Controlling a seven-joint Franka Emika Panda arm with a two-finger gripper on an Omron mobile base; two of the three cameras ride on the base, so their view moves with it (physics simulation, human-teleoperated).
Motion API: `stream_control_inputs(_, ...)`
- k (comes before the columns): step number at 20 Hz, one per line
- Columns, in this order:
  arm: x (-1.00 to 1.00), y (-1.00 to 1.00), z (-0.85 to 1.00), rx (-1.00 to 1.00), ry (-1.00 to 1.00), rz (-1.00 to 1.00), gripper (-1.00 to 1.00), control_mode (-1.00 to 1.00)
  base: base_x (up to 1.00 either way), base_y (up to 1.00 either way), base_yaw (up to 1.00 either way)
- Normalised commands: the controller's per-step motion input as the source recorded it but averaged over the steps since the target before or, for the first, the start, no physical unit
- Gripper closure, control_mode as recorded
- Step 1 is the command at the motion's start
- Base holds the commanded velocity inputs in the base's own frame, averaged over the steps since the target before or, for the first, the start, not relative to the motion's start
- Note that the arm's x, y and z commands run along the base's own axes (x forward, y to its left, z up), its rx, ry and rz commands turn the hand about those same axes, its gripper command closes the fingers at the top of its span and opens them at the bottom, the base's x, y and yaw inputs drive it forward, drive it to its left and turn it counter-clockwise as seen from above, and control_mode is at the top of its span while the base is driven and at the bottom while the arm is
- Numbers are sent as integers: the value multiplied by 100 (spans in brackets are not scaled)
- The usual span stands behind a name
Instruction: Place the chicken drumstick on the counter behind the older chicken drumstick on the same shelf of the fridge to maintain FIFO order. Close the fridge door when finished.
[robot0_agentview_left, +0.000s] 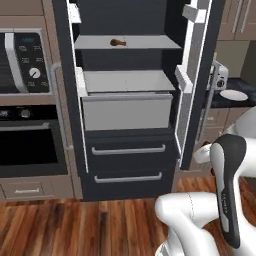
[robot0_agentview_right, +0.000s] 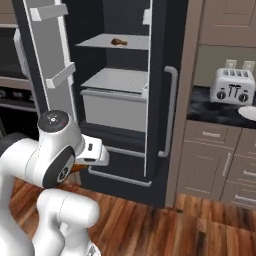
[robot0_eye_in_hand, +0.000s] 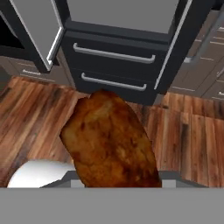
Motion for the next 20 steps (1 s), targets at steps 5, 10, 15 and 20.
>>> stream_control_inputs(5, 0, 0, 0, 0, 0, 0, 100, 100, 71, 59, -1)
stream_control_inputs(10, 0, 0, 0, 0, 0, 0, 100, 100, 65, 1, -5)
stream_control_inputs(15, 0, 0, 0, 0, 0, 0, 100, 100, 82, 28, -13)
stream_control_inputs(20, 0, 0, 0, 0, 0, 0, 100, 100, 85, 44, -15)
